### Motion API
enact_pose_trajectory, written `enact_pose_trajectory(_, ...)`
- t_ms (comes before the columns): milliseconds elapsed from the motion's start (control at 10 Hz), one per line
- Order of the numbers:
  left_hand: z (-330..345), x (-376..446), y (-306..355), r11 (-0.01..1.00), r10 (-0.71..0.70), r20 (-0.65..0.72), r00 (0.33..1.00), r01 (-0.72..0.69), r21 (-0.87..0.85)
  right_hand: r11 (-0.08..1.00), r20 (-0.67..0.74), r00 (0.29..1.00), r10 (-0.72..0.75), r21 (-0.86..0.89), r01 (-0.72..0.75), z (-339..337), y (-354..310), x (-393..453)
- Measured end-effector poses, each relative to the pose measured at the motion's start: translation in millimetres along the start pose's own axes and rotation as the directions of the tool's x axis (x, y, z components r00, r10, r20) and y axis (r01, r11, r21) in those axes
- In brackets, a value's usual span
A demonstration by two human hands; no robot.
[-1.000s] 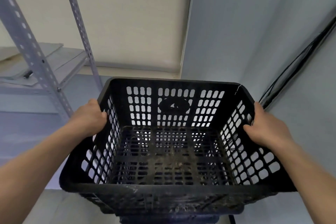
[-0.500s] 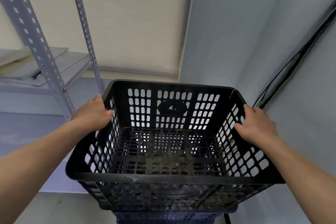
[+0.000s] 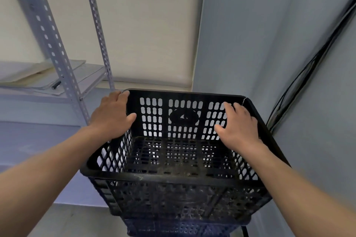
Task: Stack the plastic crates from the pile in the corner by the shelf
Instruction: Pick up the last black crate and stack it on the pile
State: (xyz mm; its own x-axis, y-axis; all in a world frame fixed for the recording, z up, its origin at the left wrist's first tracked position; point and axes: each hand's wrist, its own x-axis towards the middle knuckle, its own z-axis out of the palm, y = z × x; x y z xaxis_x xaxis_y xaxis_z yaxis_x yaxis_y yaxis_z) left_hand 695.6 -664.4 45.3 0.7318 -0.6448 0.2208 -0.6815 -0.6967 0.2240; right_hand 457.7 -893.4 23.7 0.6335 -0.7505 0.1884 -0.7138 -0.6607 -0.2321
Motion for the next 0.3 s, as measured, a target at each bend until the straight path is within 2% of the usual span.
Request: enact_pose_trajectory(300, -16, -24, 11, 0.992, 0.122, -0.168, 0.978, -0.125, -0.007, 0.966, -0.158, 0.975, -0.156, 0.183, 0.184, -21, -19, -22)
